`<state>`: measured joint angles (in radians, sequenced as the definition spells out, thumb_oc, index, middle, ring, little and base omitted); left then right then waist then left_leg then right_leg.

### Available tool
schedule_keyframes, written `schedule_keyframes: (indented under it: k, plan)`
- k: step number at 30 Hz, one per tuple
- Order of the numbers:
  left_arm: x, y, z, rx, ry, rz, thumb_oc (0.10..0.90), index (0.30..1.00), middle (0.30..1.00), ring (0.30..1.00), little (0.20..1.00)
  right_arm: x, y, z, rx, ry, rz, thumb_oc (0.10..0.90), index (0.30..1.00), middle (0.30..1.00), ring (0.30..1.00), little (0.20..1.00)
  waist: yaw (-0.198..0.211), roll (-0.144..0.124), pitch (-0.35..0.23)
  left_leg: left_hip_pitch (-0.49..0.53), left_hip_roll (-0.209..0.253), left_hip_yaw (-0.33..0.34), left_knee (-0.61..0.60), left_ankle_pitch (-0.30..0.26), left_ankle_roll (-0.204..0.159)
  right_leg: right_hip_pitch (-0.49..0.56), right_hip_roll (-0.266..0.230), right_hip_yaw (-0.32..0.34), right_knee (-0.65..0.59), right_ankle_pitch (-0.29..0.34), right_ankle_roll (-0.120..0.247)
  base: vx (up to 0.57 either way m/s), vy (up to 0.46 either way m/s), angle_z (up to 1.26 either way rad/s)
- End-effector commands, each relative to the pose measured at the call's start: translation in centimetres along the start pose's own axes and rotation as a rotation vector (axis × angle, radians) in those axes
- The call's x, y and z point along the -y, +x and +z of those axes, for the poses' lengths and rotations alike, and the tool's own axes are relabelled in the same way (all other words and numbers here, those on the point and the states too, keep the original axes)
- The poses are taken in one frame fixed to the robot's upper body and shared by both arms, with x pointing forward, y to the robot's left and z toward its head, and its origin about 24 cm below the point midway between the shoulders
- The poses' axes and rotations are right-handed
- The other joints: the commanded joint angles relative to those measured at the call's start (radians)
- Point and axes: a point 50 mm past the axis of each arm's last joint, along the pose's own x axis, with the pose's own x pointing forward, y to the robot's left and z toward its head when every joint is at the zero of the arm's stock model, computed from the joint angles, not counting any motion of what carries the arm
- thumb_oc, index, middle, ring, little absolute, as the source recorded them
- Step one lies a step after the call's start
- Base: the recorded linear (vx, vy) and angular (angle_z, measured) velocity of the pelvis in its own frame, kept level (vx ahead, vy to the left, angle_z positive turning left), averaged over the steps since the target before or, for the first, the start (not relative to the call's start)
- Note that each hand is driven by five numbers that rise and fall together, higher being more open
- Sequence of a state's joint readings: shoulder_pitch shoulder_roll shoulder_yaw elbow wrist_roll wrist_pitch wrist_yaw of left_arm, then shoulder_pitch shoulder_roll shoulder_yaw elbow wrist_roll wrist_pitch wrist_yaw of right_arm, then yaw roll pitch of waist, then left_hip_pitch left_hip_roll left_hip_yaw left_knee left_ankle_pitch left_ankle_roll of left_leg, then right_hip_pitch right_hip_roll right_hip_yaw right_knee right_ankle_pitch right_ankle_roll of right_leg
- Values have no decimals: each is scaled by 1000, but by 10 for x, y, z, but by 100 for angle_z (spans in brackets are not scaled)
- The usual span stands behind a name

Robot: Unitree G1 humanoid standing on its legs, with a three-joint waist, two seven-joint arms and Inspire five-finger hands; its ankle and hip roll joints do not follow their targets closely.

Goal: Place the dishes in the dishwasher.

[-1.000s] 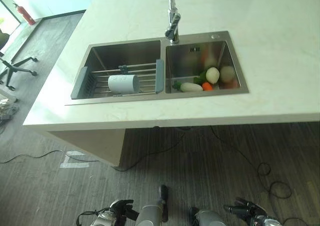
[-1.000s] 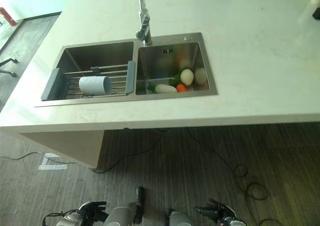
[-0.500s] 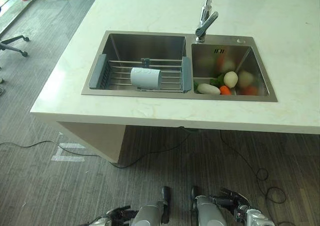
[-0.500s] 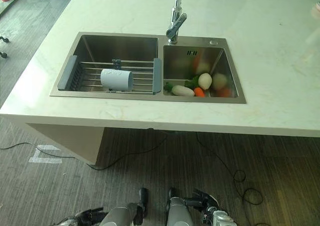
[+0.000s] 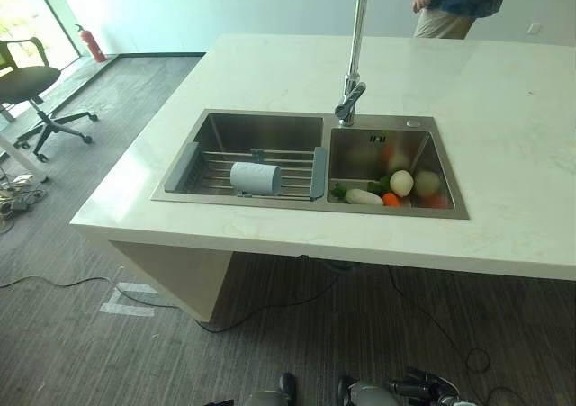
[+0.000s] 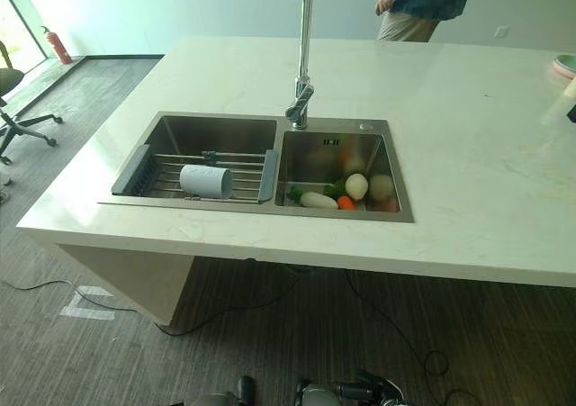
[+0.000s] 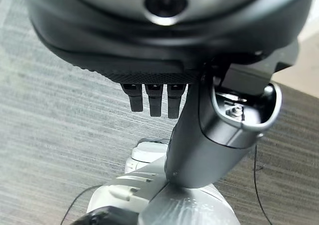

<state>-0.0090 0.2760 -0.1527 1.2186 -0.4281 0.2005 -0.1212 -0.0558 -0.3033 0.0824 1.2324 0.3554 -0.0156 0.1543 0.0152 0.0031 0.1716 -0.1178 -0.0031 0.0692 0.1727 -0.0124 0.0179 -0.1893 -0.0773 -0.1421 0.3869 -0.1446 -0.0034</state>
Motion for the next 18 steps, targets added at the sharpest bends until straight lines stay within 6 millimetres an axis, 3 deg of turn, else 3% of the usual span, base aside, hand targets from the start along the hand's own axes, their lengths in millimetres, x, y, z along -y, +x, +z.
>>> schedule_keyframes:
  k: [1, 2, 3, 4, 5, 8, 10, 11, 12, 18]
  plan:
    - [12, 1, 22, 73, -93, -20, 800, 900, 900, 900, 900, 24, -4, 12, 15, -48, -82, 800, 900, 900, 900, 900, -14, -40, 101, 48, 57, -41, 127, -131, -36, 115, -50, 65, -87, -63, 59, 285, 165, 53]
    - [14, 1, 23, 88, -125, -26, 800, 900, 900, 900, 900, 34, -6, 12, 7, 5, -118, 800, 900, 900, 900, 900, -1, -36, 121, 4, 60, -66, 127, -129, -37, 124, -42, 78, -87, -64, 60, 443, 545, 60]
    - [15, 2, 15, 72, -192, -16, 800, 900, 900, 900, 900, 42, -8, 8, -15, 17, -134, 800, 900, 900, 900, 900, 9, 1, 126, -74, 94, -128, 127, -126, -60, 130, -25, 75, -87, -74, 73, 478, 732, 59]
    - [13, 2, 11, 54, -203, -10, 800, 900, 900, 900, 900, 41, -8, 9, 18, 64, -120, 800, 900, 900, 900, 900, 19, 8, 132, -126, 110, -137, 127, -106, -76, 141, -34, 65, -87, -83, 82, 536, 840, 29]
    - [9, 2, 4, 11, -222, -9, 800, 900, 900, 900, 900, 36, -7, 9, 16, 120, -124, 800, 900, 900, 900, 900, 11, 6, 116, -127, 127, -75, 127, -131, -71, 148, -72, 34, -87, -95, 104, 450, 654, 33]
    - [-13, -1, -15, -25, -204, 63, 800, 900, 900, 900, 900, 27, -9, -24, -75, 163, -85, 800, 900, 900, 900, 900, 23, 23, 113, -67, 83, -113, 127, -174, -19, 147, -98, -57, -87, -21, 123, 444, 445, 17]
    - [-21, -3, -15, -39, -223, 73, 800, 900, 900, 900, 900, 23, -7, -22, -68, 154, -58, 800, 900, 900, 900, 900, 11, -9, 109, -62, 51, -87, 127, -207, -15, 29, -116, 13, -87, -1, 148, 183, -34, -84]
    - [-21, -3, -10, -4, -259, 49, 800, 900, 900, 900, 900, 20, -6, -20, -70, 118, -44, 800, 900, 900, 900, 900, 4, -21, 111, -49, 47, -68, 127, -222, -10, -22, -123, 39, -87, 41, 171, 177, -249, -88]
    - [-10, -2, 6, 38, -315, -3, 800, 900, 900, 900, 900, 19, -6, -17, -63, 97, -34, 800, 900, 900, 900, 900, 0, -24, 95, -68, 71, -36, 127, -216, -16, -24, -100, 48, -87, 17, 160, 145, -231, -27]
    - [6, 1, 10, 45, -269, -3, 800, 900, 900, 900, 900, 26, -6, -4, -22, 137, -51, 800, 900, 900, 900, 900, -9, -21, 67, -101, 93, -32, 127, -203, -49, -45, -75, 53, -87, -13, 152, 52, -94, 9]
